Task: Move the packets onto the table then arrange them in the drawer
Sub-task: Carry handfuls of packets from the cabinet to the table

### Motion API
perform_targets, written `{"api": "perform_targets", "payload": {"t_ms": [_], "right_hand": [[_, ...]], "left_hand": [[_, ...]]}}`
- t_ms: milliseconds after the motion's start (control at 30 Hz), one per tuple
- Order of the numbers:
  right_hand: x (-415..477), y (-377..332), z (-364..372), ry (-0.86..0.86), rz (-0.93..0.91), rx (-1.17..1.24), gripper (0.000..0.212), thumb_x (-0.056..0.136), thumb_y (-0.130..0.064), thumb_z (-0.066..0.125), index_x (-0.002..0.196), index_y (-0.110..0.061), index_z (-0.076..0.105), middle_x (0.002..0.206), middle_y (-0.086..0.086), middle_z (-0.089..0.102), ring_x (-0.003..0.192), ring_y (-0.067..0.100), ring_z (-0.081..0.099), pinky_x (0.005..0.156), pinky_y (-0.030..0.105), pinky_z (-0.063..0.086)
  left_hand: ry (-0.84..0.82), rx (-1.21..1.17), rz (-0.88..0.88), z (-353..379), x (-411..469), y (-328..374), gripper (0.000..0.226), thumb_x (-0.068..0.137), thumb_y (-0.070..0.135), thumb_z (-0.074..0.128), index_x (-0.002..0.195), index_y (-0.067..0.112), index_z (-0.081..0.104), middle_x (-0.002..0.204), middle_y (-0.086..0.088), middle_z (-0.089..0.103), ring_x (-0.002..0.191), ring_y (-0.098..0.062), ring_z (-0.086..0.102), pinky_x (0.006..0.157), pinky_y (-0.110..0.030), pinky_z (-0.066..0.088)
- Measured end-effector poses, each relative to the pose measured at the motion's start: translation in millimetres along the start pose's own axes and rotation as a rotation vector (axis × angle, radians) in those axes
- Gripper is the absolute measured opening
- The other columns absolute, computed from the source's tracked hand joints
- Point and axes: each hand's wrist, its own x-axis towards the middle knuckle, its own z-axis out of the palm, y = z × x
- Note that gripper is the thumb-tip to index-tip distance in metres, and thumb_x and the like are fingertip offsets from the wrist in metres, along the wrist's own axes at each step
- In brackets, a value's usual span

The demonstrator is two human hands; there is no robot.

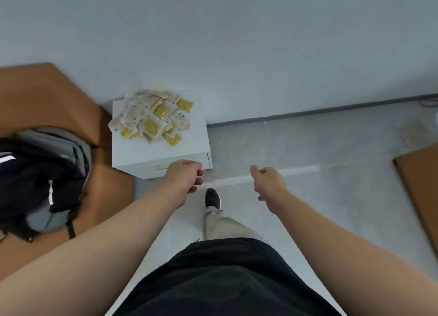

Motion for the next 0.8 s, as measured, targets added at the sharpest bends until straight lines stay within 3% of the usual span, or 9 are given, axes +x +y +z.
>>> {"api": "perform_targets", "payload": {"t_ms": [133,300,367,433,500,567,667,800], "right_hand": [[45,-64,39,-0.063,0.027,-0.039,0.045,0.102,-0.039,0.046,0.102,0.004,0.059,0.083,0.009,0.052,0.076,0.026,0.051,0.069,0.037,0.047],[80,-140,86,-0.167,0.043,-0.079,0.05,0.103,-0.038,0.045,0.12,0.007,0.057,0.09,0.01,0.052,0.082,0.028,0.055,0.071,0.039,0.05],[90,-164,104,-0.2,0.055,-0.09,0.049,0.103,-0.038,0.046,0.117,0.007,0.058,0.092,0.011,0.052,0.083,0.028,0.055,0.072,0.039,0.052],[97,-185,125,-0.222,0.087,-0.099,0.043,0.103,-0.041,0.046,0.101,-0.001,0.061,0.094,0.011,0.055,0.086,0.031,0.06,0.077,0.042,0.055],[104,-203,147,-0.237,0.123,-0.103,0.041,0.102,-0.044,0.047,0.104,-0.005,0.06,0.097,0.011,0.058,0.093,0.033,0.065,0.076,0.04,0.054],[110,-216,170,-0.251,0.161,-0.11,0.042,0.102,-0.043,0.048,0.107,-0.003,0.059,0.097,0.012,0.058,0.098,0.034,0.067,0.071,0.038,0.052],[118,-231,207,-0.24,0.233,-0.061,0.035,0.101,-0.04,0.049,0.09,-0.008,0.054,0.093,0.009,0.057,0.089,0.028,0.063,0.061,0.033,0.048],[135,-251,259,-0.179,0.365,0.07,0.04,0.102,-0.042,0.054,0.114,-0.005,0.056,0.103,0.009,0.059,0.079,0.022,0.061,0.063,0.034,0.053]], "left_hand": [[0.043,0.003,-0.062,-37,49,40,0.01,0.099,0.017,0.056,0.09,0.014,0.059,0.085,-0.005,0.062,0.063,-0.017,0.055,0.056,-0.027,0.04],[0.109,-0.059,-0.117,-89,98,79,0.011,0.1,0.016,0.054,0.09,0.014,0.057,0.082,-0.004,0.06,0.06,-0.015,0.052,0.053,-0.027,0.037],[0.144,-0.102,-0.158,-110,116,88,0.012,0.101,0.016,0.054,0.089,0.014,0.057,0.081,-0.003,0.06,0.059,-0.015,0.052,0.052,-0.026,0.036],[0.159,-0.133,-0.187,-130,138,94,0.011,0.101,0.017,0.054,0.091,0.014,0.057,0.081,-0.003,0.059,0.059,-0.015,0.052,0.052,-0.026,0.035],[0.171,-0.143,-0.203,-151,163,99,0.008,0.101,0.018,0.055,0.095,0.013,0.056,0.082,-0.003,0.057,0.058,-0.015,0.051,0.052,-0.025,0.034],[0.186,-0.092,-0.217,-171,193,102,0.01,0.1,0.019,0.056,0.092,0.014,0.056,0.084,-0.003,0.057,0.059,-0.014,0.052,0.052,-0.025,0.036],[0.189,0.087,-0.216,-202,249,104,0.022,0.099,0.024,0.057,0.079,0.016,0.054,0.087,-0.006,0.06,0.059,-0.016,0.054,0.055,-0.028,0.043],[0.185,0.277,-0.227,-244,331,97,0.032,0.093,0.038,0.063,0.074,0.015,0.051,0.094,-0.013,0.061,0.071,-0.027,0.058,0.075,-0.04,0.054]]}}
